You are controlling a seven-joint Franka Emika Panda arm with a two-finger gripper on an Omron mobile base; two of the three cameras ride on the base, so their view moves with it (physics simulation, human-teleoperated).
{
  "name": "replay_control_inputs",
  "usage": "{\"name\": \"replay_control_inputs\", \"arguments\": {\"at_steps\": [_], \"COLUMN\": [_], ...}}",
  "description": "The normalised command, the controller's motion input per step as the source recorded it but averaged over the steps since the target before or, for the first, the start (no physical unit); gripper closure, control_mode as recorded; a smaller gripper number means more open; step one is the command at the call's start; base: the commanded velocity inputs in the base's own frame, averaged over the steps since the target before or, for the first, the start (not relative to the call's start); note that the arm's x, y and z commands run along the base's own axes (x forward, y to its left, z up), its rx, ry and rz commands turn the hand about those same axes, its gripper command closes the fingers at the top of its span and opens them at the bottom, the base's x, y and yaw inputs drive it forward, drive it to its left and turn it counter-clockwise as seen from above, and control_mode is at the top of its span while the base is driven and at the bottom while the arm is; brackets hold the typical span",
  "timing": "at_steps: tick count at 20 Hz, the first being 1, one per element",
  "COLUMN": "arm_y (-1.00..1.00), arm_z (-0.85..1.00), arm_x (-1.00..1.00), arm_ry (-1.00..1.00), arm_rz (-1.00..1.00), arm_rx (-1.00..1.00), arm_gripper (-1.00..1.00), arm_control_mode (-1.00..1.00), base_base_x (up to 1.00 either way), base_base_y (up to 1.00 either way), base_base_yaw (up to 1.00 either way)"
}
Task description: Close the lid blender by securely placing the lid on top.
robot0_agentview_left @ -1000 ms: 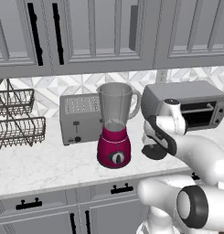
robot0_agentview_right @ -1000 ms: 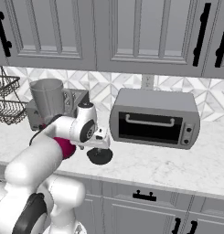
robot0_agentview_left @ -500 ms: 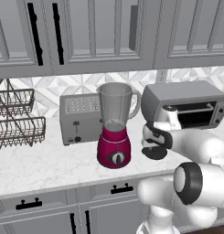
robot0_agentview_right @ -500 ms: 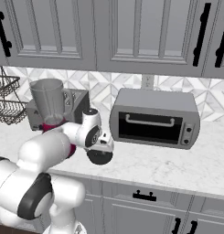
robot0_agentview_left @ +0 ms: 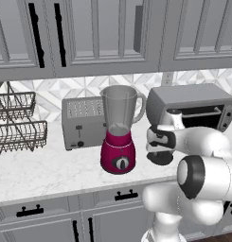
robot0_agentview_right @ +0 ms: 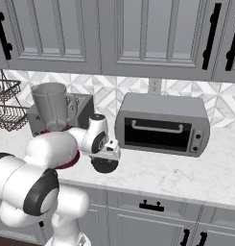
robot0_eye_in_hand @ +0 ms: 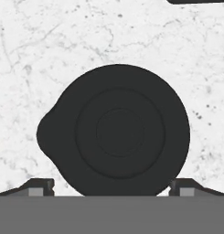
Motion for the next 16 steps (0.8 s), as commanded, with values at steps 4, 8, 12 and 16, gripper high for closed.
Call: {"name": "replay_control_inputs", "arguments": {"at_steps": [4, 8, 12, 16], "arm_y": [0.00, 0.00, 0.00, 0.00], "arm_z": [-0.23, -0.38, -0.22, -0.09], "arm_x": [0.13, 0.09, 0.31, 0.41], "arm_ry": [0.00, 0.00, 0.00, -0.02], "arm_rz": [-0.02, -0.02, -0.03, -0.01], "arm_rx": [0.00, 0.00, 0.00, 0.00], "arm_gripper": [-1.00, -1.00, -1.00, -1.00], "arm_control_mode": [-1.00, -1.00, -1.00, -1.00], "base_base_x": [0.00, 0.00, 0.00, 0.00], "base_base_y": [0.00, 0.00, 0.00, 0.00], "base_base_yaw": [0.00, 0.00, 0.00, 0.00]}}
